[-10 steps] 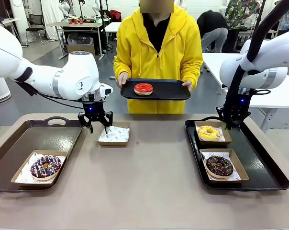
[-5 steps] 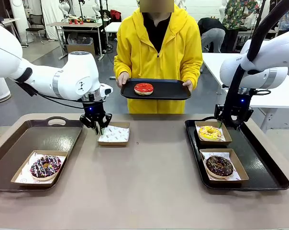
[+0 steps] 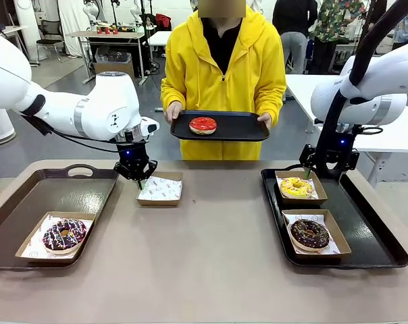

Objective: Individually package the donuts and arrange them on the tray.
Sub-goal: Place the picked Paper togo box on the Handle tray while simultaneously picking up another Paper togo box from the table with the other hand.

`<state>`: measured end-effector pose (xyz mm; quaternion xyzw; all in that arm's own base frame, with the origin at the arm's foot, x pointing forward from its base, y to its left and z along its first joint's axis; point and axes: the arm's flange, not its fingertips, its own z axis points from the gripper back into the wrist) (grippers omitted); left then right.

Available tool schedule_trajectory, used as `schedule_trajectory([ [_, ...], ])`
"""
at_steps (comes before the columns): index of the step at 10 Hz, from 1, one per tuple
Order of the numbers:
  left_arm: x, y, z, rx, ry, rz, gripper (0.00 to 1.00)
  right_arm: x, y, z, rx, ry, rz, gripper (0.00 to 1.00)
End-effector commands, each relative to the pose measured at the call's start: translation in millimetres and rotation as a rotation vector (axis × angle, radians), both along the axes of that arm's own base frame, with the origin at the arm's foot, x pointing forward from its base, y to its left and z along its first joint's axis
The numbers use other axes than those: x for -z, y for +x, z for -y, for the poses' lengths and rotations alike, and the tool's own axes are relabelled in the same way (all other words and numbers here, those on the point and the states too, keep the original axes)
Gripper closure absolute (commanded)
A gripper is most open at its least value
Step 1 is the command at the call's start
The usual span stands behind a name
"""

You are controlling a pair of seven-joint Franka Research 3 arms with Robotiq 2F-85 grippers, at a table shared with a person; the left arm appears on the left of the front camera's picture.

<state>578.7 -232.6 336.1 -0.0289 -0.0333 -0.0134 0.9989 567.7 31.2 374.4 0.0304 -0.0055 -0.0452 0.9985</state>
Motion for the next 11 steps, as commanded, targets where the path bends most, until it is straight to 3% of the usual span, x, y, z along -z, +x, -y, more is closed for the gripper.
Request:
schedule_trajectory([
  [1,-11.8,-2.7,-4.6,-0.002,-0.026,-0.001,1.0,-15.2,-6.5,4.9,-0.002,0.048,0.009,0.0],
  [3,-41.4,-13.2,-7.9,-0.011,-0.046,-0.023,1.0,-65.0,-36.9,21.1,-0.015,0.221,-0.025,0.0],
  [7,-129.7,-39.3,-1.9,0.007,-0.086,0.09,1.0,-163.4,-93.2,107.4,-0.062,0.747,0.033,0.0],
  [9,-170.0,-46.6,5.9,0.015,-0.109,0.148,1.0,-179.8,-115.2,165.3,-0.081,1.005,0.101,0.0],
  [11,-204.1,-47.2,15.2,0.01,-0.122,0.184,1.0,-170.8,-142.1,218.2,-0.039,1.142,0.172,0.0],
])
